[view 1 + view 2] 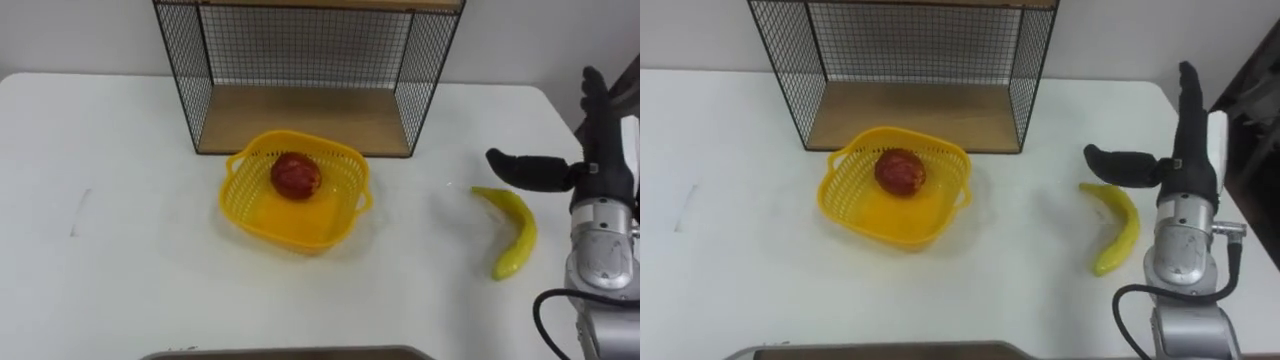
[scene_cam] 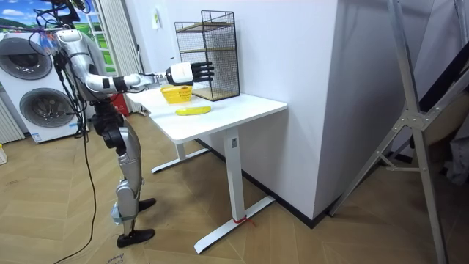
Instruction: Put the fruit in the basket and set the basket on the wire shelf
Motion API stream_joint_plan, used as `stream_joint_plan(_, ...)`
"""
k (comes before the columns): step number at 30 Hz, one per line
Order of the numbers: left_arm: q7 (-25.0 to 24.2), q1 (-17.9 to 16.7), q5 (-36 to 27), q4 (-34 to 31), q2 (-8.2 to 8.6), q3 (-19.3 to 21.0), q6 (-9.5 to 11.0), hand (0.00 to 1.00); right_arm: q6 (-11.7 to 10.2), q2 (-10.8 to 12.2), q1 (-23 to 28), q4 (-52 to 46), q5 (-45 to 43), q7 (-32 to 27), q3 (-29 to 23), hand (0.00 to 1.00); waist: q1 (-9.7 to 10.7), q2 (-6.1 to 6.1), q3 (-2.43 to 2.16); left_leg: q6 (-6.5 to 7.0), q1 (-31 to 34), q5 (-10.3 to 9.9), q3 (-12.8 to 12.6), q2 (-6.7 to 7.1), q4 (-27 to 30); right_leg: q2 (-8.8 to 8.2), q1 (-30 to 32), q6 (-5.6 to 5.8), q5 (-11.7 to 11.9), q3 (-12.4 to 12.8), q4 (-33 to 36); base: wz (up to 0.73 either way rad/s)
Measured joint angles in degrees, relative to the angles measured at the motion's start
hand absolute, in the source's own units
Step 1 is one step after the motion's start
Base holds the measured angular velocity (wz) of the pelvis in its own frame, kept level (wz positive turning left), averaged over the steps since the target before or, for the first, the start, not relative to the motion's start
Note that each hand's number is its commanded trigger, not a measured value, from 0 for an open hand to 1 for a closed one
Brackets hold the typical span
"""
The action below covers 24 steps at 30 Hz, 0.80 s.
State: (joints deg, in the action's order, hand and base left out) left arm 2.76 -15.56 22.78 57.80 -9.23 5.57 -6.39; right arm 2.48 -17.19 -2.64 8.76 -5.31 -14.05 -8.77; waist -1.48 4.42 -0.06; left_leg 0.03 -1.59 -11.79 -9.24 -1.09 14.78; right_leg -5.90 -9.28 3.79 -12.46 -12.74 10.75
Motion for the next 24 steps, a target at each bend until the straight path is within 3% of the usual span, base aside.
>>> stream_joint_plan(9,-0.62,-0.37,-0.01,-0.86,-0.03,-0.02,-1.81,0.0,1.45,0.0,0.02,4.06,-1.83,1.62,0.19,0.0,0.17,0.44,0.17,0.01,0.49,-0.01,0.05,-0.08,0.7,0.02,0.05,0.0,0.0,-0.02,-0.01,0.0)
stream_joint_plan(15,-0.57,-0.57,-0.02,-2.98,-0.31,0.6,-3.33,0.0,3.98,-0.76,0.06,6.95,-2.43,5.29,0.69,0.0,0.34,0.52,0.15,0.02,1.08,-0.01,0.53,-0.09,0.7,0.06,0.4,-0.01,0.0,-0.08,0.0,0.0)
stream_joint_plan(19,-0.65,-0.89,0.24,-3.41,-0.36,1.26,-3.73,0.0,5.68,-0.75,0.07,12.07,-2.45,9.48,0.76,0.0,0.33,1.12,-0.28,0.04,0.97,0.0,0.71,-0.02,0.92,0.06,0.23,-0.01,0.01,-0.22,-0.01,0.02)
stream_joint_plan(24,-1.05,-1.11,0.57,-4.1,-0.44,1.37,-4.5,0.0,7.1,-0.75,0.15,13.58,-3.73,13.9,0.74,0.0,0.41,1.24,-0.3,0.05,0.85,0.01,0.73,0.03,0.84,0.04,0.17,-0.02,0.01,-0.2,-0.03,0.01)
